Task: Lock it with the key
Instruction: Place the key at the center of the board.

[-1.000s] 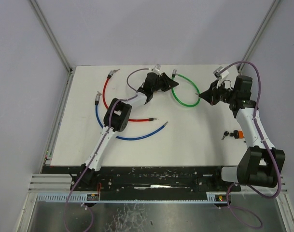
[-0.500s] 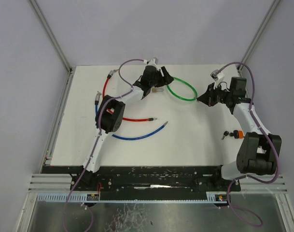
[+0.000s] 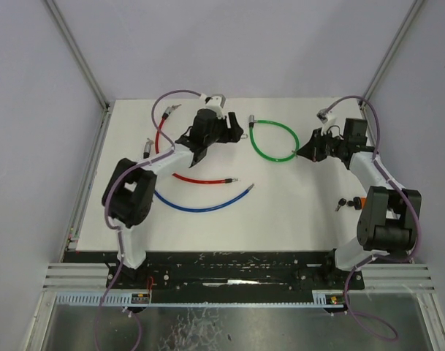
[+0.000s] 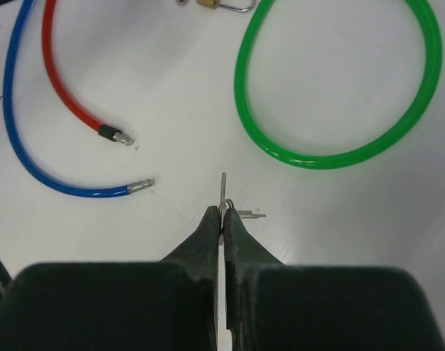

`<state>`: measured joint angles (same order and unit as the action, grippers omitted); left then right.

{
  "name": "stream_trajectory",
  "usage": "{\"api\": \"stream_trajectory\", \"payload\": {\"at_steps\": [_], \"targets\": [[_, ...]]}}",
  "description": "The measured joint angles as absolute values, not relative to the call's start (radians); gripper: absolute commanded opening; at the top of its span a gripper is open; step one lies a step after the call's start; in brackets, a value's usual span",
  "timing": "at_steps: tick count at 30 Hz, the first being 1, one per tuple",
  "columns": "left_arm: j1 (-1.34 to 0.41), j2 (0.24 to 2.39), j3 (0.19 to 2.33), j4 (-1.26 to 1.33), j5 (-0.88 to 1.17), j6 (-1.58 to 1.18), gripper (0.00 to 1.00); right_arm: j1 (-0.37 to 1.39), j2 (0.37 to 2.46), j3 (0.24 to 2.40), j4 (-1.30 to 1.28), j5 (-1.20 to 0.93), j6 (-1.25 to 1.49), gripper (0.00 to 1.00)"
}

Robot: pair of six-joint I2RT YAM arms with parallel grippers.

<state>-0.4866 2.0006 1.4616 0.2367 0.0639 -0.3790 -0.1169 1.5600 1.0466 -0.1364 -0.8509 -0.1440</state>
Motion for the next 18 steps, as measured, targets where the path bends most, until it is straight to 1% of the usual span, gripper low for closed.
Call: {"api": "stream_trajectory", "payload": {"at_steps": [3,6,8,9,14,18], "targets": [[-0.498,1.835,1.250,0.252,0.060,-0.341,0.73,-0.104,1.581,1.058,-0.121,-0.806,-0.129,0.00],[-0.502,1.626,1.044,0.309,0.066,-0.310,0.85,-0.075,1.616,1.082,-0.099,-0.736,-0.114,0.00],[-0.498,1.470,0.916,0.349,0.065,-0.300,0.96,-0.048,1.658,1.114,-0.086,-0.685,-0.101,0.00],[-0.494,1.400,0.859,0.372,0.057,-0.300,0.99,-0.036,1.687,1.139,-0.080,-0.662,-0.093,0.00],[-0.475,1.115,0.609,0.417,-0.008,-0.347,1.00,0.001,1.864,1.300,-0.075,-0.580,-0.065,0.00],[-0.470,0.978,0.470,0.392,-0.050,-0.409,0.99,0.019,2.010,1.462,-0.097,-0.527,-0.052,0.00]]}}
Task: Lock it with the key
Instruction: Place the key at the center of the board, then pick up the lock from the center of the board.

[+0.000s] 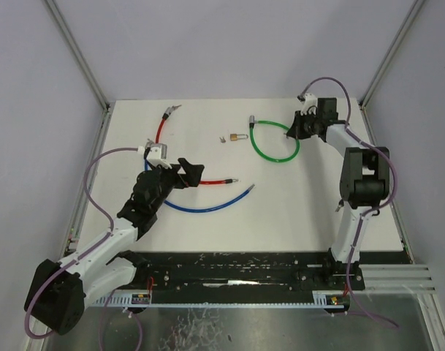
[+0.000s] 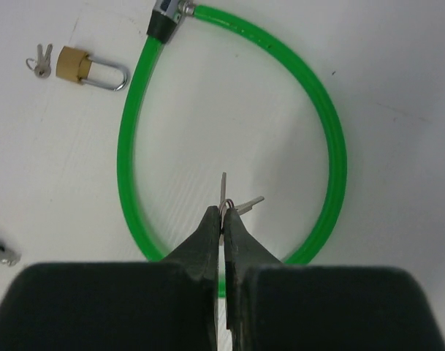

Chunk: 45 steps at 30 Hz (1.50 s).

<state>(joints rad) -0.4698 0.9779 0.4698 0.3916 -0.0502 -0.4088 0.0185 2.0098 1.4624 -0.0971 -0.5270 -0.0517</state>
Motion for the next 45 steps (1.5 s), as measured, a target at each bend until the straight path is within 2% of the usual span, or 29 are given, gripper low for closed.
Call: {"api": "stream_trajectory", "payload": {"at_steps": [5,10,16,20,28,34,39,45], "targets": [[-0.469,0.914,0.417,0.323,-0.080,-0.460,0.99,0.038,2.117,1.587,-0.146,-0.478,-0.043,0.04],[-0.469,0.923,0.417,0.307,-0.102,-0.478,0.98,0.049,2.143,1.602,-0.187,-0.456,-0.043,0.09],[-0.469,1.000,0.430,0.283,-0.116,-0.491,0.98,0.057,2.163,1.647,-0.263,-0.453,-0.049,0.32],[-0.468,1.026,0.435,0.270,-0.139,-0.506,0.97,0.059,2.152,1.672,-0.291,-0.447,-0.074,0.40],[-0.428,1.054,0.452,0.231,-0.140,-0.543,0.95,0.059,1.987,1.643,-0.362,-0.507,-0.121,0.41],[-0.366,1.099,0.482,0.216,-0.059,-0.585,0.93,0.059,1.810,1.622,-0.467,-0.747,-0.166,0.42],[-0.340,1.103,0.501,0.175,-0.022,-0.618,0.94,0.061,1.658,1.501,-0.507,-0.876,-0.188,0.43],[-0.331,1.145,0.567,0.093,-0.056,-0.651,0.95,0.062,1.523,1.344,-0.506,-0.911,-0.221,0.43]]}}
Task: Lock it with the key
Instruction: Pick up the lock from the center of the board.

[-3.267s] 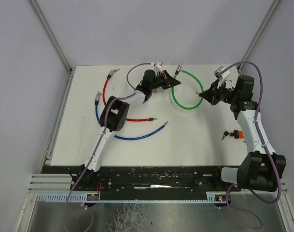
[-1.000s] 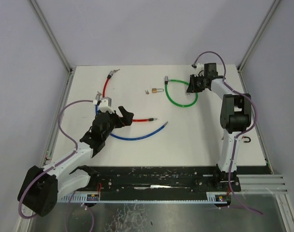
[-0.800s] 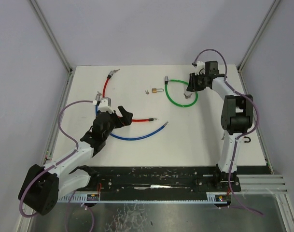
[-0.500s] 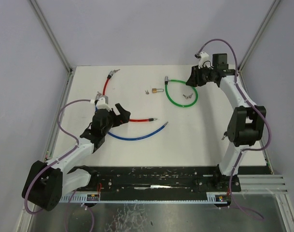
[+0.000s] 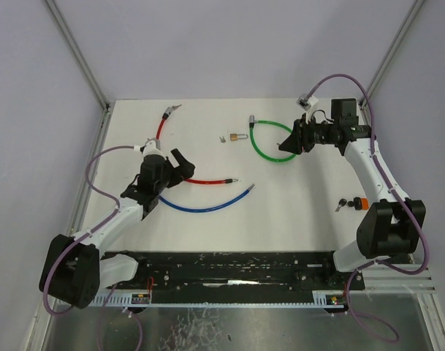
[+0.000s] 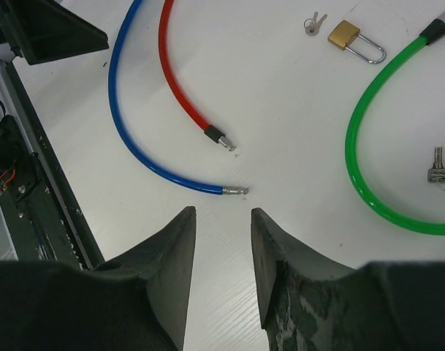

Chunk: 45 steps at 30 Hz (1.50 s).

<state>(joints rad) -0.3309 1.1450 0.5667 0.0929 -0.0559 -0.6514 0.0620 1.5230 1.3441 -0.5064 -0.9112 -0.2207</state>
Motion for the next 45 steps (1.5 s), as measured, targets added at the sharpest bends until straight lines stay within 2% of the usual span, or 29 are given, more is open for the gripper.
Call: {"api": "stream_trajectory", "payload": {"at_steps": [10,16,24,25,28,32,40,45], "targets": [[-0.297,1.372,0.781,-0.035,-0.236,-0.694,0.97,0.062,1.518,1.335,-0.503,-0.937,-0.255,0.43],[-0.233,1.586,1.007,-0.147,-0.339,-0.697,1.00,0.063,1.505,1.324,-0.495,-0.949,-0.255,0.43],[-0.180,1.799,1.235,-0.165,-0.368,-0.424,1.00,0.063,1.472,1.312,-0.476,-0.963,-0.255,0.43],[-0.175,1.825,1.262,-0.173,-0.361,-0.385,0.99,0.063,1.470,1.311,-0.472,-0.963,-0.255,0.43],[-0.150,1.922,1.378,-0.192,-0.344,-0.287,0.86,0.063,1.469,1.309,-0.466,-0.964,-0.255,0.43],[-0.115,2.037,1.510,-0.219,-0.321,-0.181,0.82,0.064,1.469,1.307,-0.466,-0.970,-0.255,0.43],[-0.029,2.213,1.718,-0.298,-0.221,-0.093,0.53,0.064,1.473,1.307,-0.466,-0.971,-0.255,0.43],[0.001,2.303,1.847,-0.351,-0.178,-0.061,0.45,0.064,1.491,1.307,-0.466,-0.971,-0.256,0.43]]}}
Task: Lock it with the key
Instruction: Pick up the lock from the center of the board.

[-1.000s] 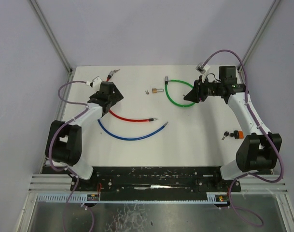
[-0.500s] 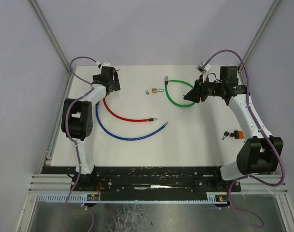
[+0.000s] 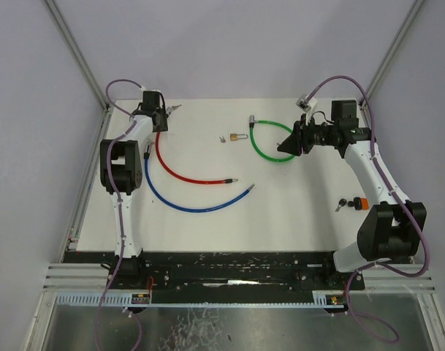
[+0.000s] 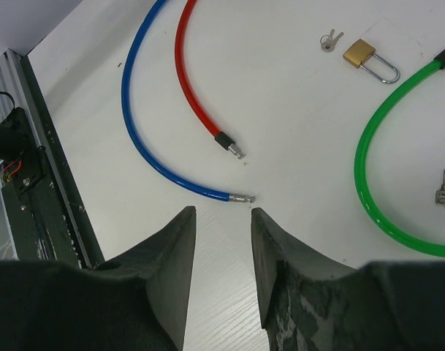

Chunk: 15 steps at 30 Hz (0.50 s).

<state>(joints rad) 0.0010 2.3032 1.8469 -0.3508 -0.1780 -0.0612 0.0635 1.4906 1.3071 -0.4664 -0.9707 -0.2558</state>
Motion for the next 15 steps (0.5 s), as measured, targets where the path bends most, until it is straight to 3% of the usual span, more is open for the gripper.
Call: {"api": "stream_trajectory", "payload": {"at_steps": [15], "targets": [[0.041,2.434,2.063,-0.476,-0.049,-0.010,0.37,0.064,1.523,1.307,-0.470,-0.970,-0.266,0.43]]}}
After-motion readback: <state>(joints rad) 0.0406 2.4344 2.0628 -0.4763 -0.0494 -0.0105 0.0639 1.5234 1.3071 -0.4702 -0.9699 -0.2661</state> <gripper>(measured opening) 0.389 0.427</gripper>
